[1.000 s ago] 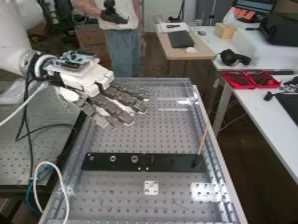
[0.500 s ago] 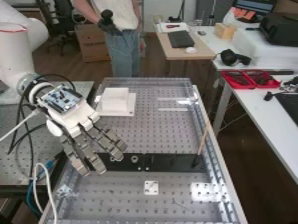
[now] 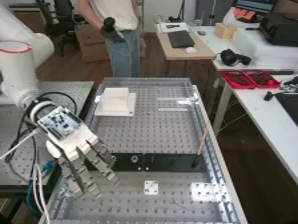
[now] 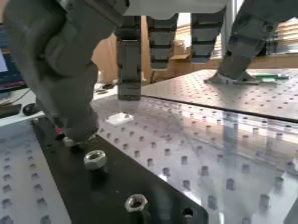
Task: Grab the larger nut and place it in the white container
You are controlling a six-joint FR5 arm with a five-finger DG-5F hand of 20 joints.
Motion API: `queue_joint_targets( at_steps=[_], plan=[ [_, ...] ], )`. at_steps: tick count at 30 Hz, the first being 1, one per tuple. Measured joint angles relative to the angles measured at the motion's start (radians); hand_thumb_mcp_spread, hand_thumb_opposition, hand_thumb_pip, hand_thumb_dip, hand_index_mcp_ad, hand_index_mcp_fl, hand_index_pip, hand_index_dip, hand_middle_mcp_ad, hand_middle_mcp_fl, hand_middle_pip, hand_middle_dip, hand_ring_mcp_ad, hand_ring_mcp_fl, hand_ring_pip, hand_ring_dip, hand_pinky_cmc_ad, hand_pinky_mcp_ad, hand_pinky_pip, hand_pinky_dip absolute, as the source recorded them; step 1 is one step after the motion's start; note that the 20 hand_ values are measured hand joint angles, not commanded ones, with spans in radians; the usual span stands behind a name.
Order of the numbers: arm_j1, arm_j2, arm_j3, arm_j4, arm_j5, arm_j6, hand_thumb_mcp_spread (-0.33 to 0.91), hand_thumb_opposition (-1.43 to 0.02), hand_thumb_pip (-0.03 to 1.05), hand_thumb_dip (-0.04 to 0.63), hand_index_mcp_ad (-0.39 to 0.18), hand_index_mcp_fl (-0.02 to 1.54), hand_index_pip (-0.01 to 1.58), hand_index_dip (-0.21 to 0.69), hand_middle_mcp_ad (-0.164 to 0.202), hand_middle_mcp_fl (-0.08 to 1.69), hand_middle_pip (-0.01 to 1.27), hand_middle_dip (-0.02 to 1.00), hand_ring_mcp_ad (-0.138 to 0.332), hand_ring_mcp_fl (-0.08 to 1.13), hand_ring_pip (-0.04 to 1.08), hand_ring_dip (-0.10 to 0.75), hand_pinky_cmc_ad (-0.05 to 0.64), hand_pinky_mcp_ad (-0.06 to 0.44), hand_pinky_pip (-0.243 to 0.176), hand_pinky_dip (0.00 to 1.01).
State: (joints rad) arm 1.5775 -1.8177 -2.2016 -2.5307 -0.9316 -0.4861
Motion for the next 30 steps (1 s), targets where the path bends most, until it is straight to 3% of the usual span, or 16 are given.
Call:
queue_joint_targets(
  at_steps=[5, 14, 30],
  plan=[
    [-0.004, -0.025, 0.006, 0.026, -0.016, 0.002, 0.33, -0.83, 0.7, 0.232, -0.052, 0.02, 1.44, 0.157, 0.052, 0.02, 0.14, 0.18, 0.194, 0.0, 0.1, 0.063, 0.391, 0.314, -0.091, 0.38],
    [-0.006, -0.028, -0.005, 0.105, -0.048, -0.076, 0.33, -0.85, 0.7, 0.236, -0.059, 0.02, 1.53, 0.206, 0.052, 0.02, 0.14, 0.19, 0.197, 0.0, 0.1, 0.063, 0.391, 0.304, -0.089, 0.36],
    [-0.009, -0.063, 0.003, 0.129, -0.088, -0.139, 0.33, -0.85, 0.7, 0.237, -0.063, 0.02, 1.56, 0.284, 0.051, 0.02, 0.14, 0.2, 0.176, 0.0, 0.09, 0.072, 0.387, 0.304, -0.089, 0.36]
  ],
)
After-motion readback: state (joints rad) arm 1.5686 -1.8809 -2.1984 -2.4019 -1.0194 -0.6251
